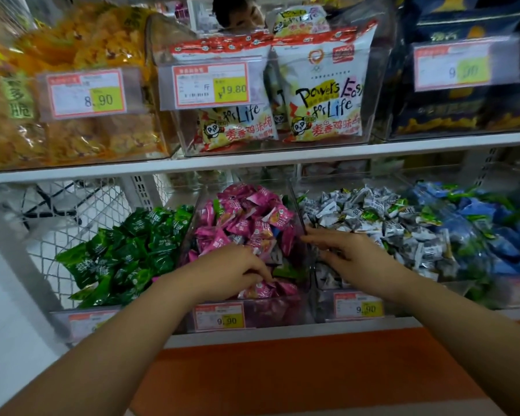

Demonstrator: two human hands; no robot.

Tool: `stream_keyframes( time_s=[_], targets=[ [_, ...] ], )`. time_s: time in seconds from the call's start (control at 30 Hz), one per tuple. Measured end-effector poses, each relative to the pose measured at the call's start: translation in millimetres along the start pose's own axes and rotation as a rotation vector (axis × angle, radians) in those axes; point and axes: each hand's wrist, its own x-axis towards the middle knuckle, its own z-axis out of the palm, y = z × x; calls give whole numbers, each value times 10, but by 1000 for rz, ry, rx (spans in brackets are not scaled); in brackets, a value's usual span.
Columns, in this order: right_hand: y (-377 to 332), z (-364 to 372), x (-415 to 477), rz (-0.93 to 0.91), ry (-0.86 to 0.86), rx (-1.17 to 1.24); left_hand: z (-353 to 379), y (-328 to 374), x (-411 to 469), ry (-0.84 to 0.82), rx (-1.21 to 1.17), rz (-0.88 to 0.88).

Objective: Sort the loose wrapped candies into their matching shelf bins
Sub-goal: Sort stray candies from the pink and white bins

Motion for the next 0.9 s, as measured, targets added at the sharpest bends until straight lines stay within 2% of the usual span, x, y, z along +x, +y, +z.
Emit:
stream_keyframes(
  time_s=[0.1, 0.23, 0.3, 0.6, 0.73, 0.9],
  targets=[
    [-29, -16, 2, -2, -20, -12, -77, 28, -24, -9, -48, -5],
    [-59, -28, 8, -1, -20, 33, -224, 31, 97, 144, -286, -39],
    [-60, -33, 9, 3, -20, 37, -216, 16, 213, 175, -331, -54],
    [-46, -30, 12, 2, -15, 50, -13, -190, 462, 170, 182, -21],
    [-57, -37, -2, 7, -20, 57, -81, -212, 420, 49, 457, -78],
    [-77, -52, -11, 12, -21, 53, -174, -219, 342, 38, 394, -121]
  ],
)
